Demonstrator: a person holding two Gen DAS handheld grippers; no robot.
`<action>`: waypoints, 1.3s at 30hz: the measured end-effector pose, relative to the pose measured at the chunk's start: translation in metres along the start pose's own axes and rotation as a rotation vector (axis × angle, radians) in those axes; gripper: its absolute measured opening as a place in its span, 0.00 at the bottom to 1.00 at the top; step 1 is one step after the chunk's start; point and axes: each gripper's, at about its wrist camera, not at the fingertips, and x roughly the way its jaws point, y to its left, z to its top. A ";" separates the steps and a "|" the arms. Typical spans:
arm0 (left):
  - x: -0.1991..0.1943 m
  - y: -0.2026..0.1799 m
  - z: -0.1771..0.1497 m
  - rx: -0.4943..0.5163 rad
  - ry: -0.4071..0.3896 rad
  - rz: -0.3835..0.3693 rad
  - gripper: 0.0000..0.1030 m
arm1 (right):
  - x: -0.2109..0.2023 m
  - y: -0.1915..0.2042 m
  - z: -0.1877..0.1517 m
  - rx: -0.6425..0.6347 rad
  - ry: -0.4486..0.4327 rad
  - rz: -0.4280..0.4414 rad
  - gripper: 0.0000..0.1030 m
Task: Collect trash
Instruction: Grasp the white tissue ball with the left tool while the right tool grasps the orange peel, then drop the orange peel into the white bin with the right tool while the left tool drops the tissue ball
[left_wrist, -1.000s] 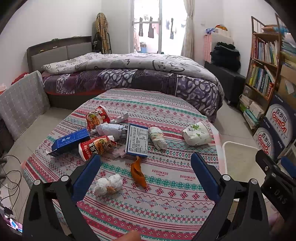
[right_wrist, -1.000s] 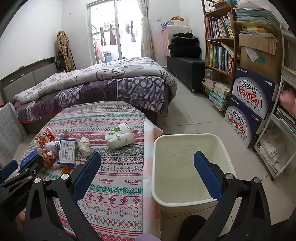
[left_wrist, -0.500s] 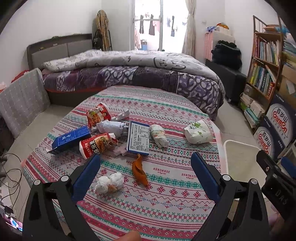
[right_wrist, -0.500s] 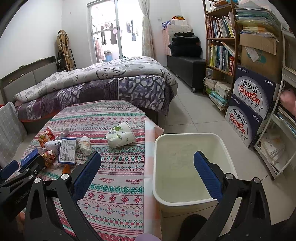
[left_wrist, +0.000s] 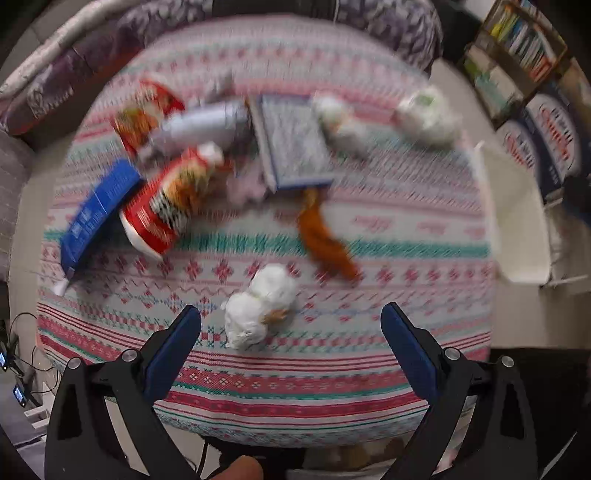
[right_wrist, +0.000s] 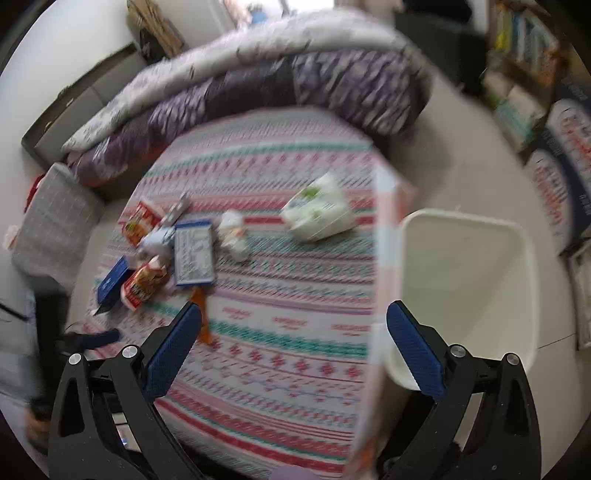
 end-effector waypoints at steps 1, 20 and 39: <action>0.011 0.003 -0.002 -0.004 0.024 -0.013 0.90 | 0.011 0.004 0.002 -0.002 0.033 0.011 0.93; -0.055 0.056 -0.046 -0.093 -0.209 -0.074 0.39 | 0.114 0.082 -0.014 -0.161 0.234 0.077 0.84; -0.071 0.094 -0.015 -0.285 -0.353 -0.088 0.39 | 0.104 0.105 -0.008 -0.275 0.124 0.058 0.17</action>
